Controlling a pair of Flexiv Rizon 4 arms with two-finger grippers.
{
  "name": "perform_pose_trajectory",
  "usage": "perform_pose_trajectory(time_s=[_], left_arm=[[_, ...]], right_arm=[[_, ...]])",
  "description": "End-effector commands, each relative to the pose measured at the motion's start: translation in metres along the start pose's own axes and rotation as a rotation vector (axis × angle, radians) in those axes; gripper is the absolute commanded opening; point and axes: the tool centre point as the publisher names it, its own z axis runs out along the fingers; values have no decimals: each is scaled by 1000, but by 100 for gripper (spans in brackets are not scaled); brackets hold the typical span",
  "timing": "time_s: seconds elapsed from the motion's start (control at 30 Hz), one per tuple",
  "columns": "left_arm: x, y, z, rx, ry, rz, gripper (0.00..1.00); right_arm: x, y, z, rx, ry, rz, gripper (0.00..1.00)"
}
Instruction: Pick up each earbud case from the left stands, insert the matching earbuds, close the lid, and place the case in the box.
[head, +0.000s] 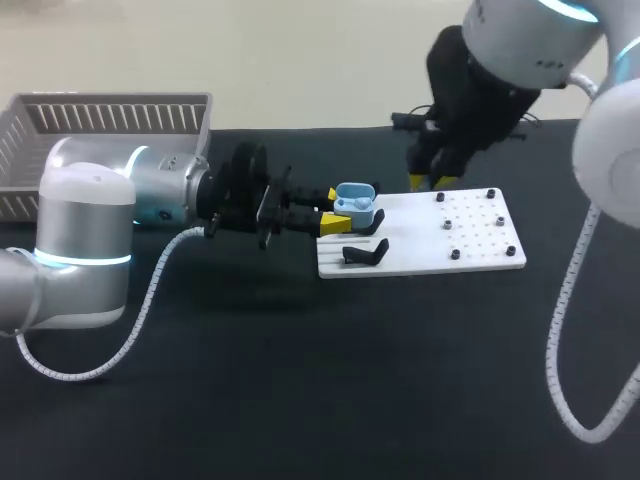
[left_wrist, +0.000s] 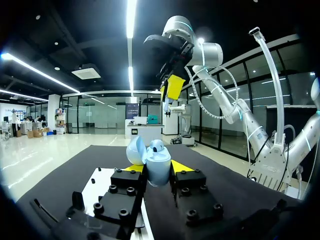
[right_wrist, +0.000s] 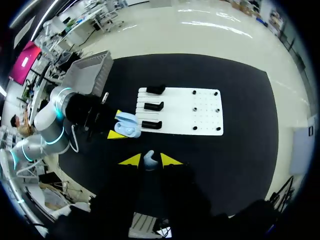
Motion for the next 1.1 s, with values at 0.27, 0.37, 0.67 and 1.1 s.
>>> perform_pose_trajectory(time_s=[0.27, 0.37, 0.67, 1.1], left_arm=[[1, -1, 0, -2, -3, 3, 0], [1, -1, 0, -2, -3, 3, 0], [1, -1, 0, -2, -3, 3, 0], [1, -1, 0, -2, -3, 3, 0]], right_arm=[[-21, 43, 25, 21, 60, -113, 0], [-23, 49, 29, 12, 72, -125, 0], [-25, 62, 44, 9, 111, -144, 0], [-20, 64, 60, 29, 114, -167, 0]])
